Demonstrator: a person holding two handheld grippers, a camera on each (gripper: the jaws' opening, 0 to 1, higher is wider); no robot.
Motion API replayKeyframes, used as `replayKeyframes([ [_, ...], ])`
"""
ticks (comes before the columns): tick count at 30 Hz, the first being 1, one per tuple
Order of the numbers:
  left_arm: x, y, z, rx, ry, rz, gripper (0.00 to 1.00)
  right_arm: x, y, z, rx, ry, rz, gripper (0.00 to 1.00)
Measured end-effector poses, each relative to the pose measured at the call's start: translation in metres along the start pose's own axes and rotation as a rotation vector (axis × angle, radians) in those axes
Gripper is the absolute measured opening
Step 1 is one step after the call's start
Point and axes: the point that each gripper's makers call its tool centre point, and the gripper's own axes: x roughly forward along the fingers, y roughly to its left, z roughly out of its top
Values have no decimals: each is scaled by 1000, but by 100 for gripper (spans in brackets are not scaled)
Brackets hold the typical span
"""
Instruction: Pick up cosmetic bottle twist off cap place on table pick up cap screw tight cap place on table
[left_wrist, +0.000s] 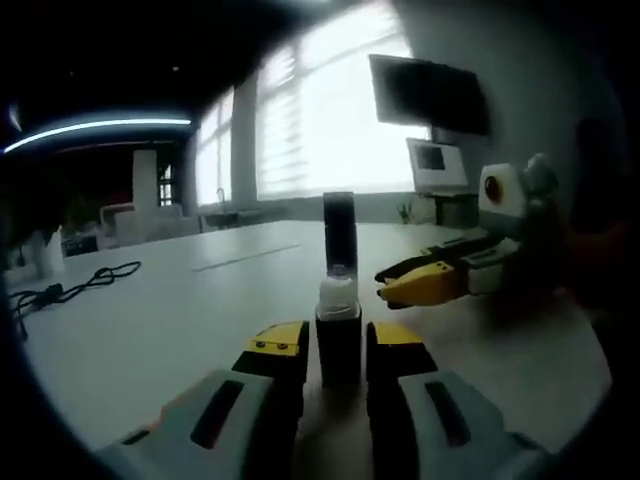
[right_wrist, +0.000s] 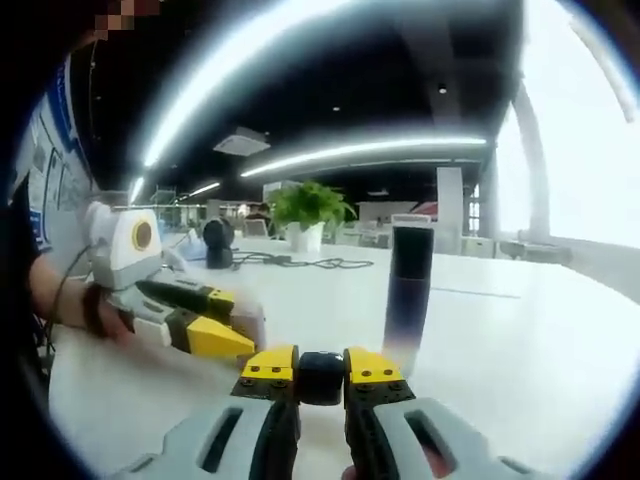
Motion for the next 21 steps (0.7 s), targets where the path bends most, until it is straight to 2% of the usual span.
replayKeyframes([
  [8,-4,3,1,26,-5,10,15,4,1,-9,-18,54,-9,11],
  [15,-8,4,6,13,-26,15,13,8,2,-18,-18,109,-3,11],
  [21,-9,5,10,1,-45,16,13,8,3,-22,-4,130,-5,11],
])
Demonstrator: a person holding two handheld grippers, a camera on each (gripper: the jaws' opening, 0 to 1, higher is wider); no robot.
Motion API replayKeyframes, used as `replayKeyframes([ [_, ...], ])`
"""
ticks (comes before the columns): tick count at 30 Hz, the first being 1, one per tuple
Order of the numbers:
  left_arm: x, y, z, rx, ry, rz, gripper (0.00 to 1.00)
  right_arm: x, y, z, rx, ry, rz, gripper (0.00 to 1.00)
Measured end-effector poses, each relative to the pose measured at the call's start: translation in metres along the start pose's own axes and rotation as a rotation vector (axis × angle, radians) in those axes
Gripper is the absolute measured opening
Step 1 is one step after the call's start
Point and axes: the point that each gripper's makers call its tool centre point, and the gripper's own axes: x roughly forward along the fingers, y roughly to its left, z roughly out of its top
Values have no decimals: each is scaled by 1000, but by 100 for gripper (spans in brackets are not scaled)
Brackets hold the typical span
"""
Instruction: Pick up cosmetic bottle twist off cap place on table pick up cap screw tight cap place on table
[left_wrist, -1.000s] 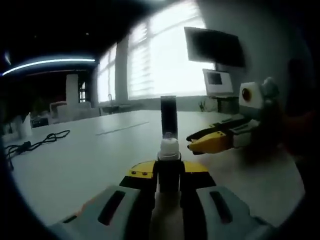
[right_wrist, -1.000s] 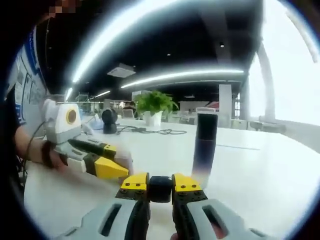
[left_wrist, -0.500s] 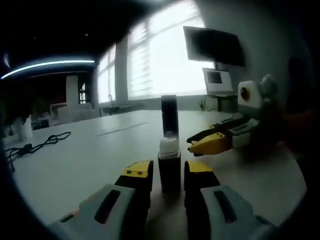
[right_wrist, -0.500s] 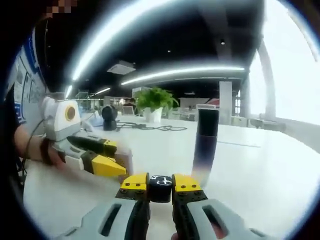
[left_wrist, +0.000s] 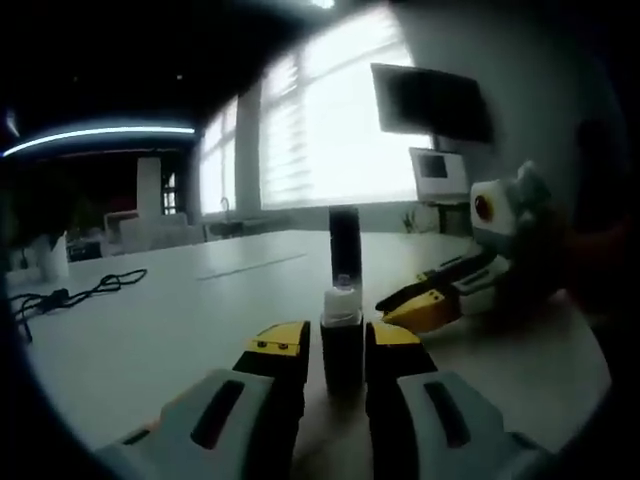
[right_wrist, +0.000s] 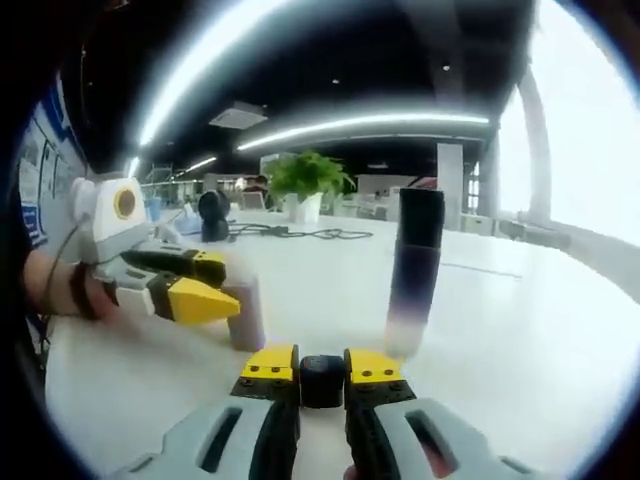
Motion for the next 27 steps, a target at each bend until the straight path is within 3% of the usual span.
replayKeyframes([
  [7,1,-1,-2,5,8,-8,12,1,1,-3,4,18,13,14],
  [16,1,-2,-2,8,12,-10,12,2,3,-4,1,21,39,27],
  [23,-3,-8,-4,31,26,-28,13,-2,3,0,-7,-9,47,31],
  [27,-7,-10,-2,11,16,-33,20,-6,5,4,-1,-31,55,33],
])
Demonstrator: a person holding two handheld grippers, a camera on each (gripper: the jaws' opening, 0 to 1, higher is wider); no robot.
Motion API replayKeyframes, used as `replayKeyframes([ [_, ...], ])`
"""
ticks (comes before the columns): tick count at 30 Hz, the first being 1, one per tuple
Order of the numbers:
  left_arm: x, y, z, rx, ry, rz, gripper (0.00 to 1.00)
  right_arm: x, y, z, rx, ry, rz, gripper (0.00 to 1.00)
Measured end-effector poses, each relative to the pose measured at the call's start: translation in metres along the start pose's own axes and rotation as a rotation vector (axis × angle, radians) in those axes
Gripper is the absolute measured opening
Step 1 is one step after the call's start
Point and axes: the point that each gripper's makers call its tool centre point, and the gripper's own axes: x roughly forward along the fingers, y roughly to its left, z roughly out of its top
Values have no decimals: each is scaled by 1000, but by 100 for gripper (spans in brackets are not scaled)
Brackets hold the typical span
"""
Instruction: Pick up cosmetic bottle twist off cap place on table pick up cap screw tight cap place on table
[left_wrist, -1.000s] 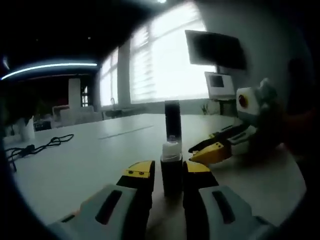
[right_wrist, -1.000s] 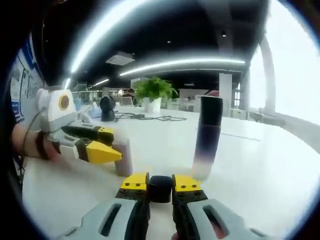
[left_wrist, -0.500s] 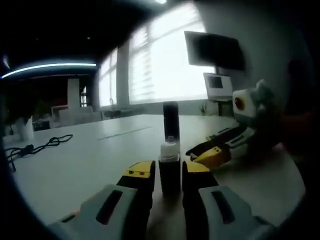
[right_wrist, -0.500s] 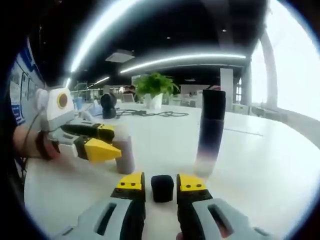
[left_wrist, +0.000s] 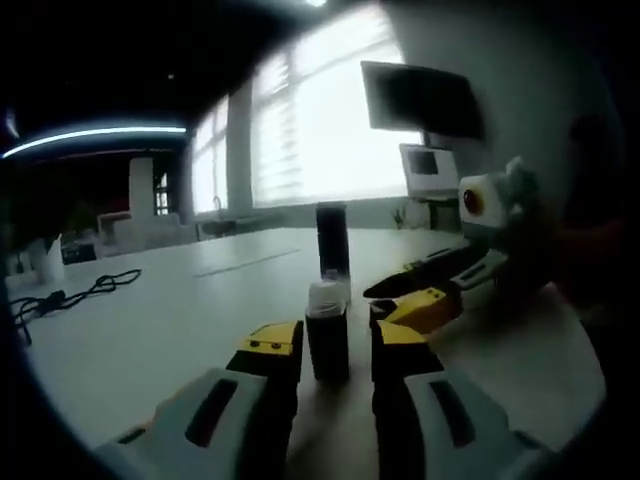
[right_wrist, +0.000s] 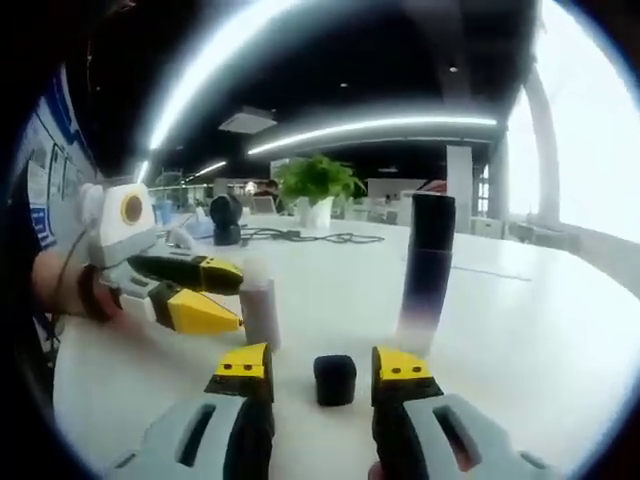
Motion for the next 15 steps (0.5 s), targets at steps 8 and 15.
replayKeyframes([
  [8,-14,-2,1,11,-7,20,20,-20,0,9,50,-79,6,34],
  [15,-37,-11,9,-31,-49,34,17,-38,10,10,10,-105,15,36],
])
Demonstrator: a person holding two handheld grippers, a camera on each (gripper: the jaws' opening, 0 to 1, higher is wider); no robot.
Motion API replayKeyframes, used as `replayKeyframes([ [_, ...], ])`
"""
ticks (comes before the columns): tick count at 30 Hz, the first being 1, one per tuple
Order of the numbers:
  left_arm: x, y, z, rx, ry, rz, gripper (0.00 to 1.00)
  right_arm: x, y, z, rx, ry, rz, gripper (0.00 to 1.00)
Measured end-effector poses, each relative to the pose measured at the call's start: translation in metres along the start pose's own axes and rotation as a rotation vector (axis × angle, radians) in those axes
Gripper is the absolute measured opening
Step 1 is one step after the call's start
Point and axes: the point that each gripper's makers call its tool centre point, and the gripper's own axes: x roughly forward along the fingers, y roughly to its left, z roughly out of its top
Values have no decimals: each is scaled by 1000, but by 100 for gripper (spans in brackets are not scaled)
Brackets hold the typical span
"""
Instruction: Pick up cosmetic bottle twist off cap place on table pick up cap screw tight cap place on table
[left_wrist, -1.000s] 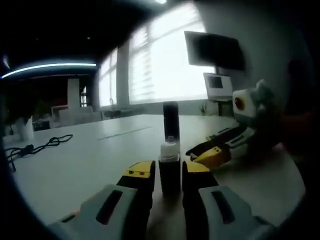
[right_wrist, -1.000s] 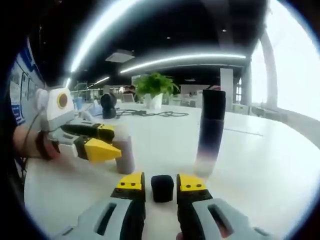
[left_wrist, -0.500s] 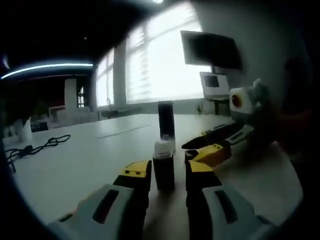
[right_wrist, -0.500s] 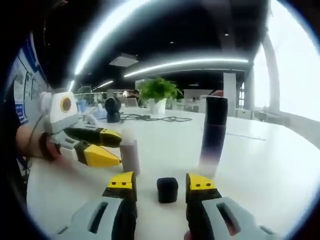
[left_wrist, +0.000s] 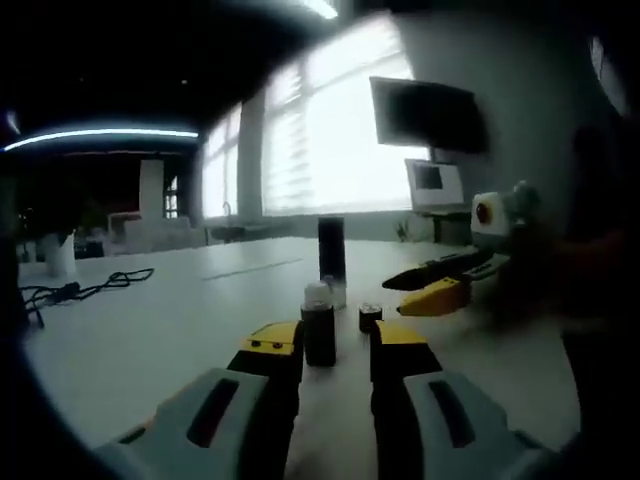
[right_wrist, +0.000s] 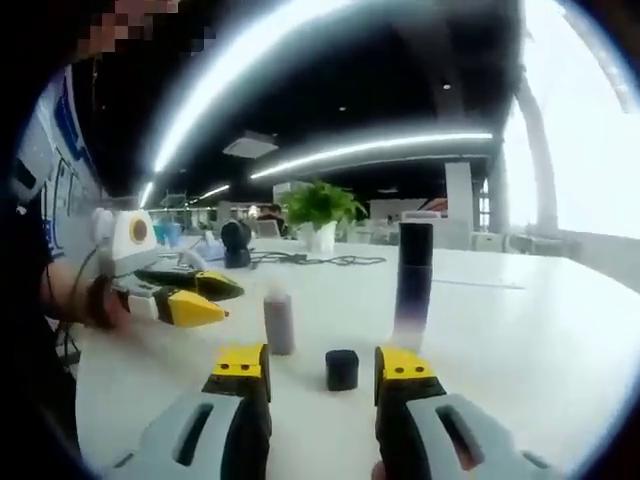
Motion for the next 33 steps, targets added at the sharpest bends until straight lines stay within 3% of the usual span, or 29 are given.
replayKeyframes([
  [3,-6,-3,-3,11,13,0,17,-6,2,4,12,-22,0,37],
  [12,-21,-2,2,-15,-21,18,17,-29,4,3,-2,-35,-8,37],
  [17,-29,-6,-1,20,-9,32,17,-41,-1,3,10,-45,-24,37],
  [22,-35,-5,5,-9,-37,36,16,-53,-5,0,-31,-52,-19,37],
  [24,-35,-7,3,-6,-25,26,16,-54,-5,5,-9,-83,-17,37],
  [33,-34,-10,2,-3,-12,20,16,-49,-2,0,-32,-55,2,37],
])
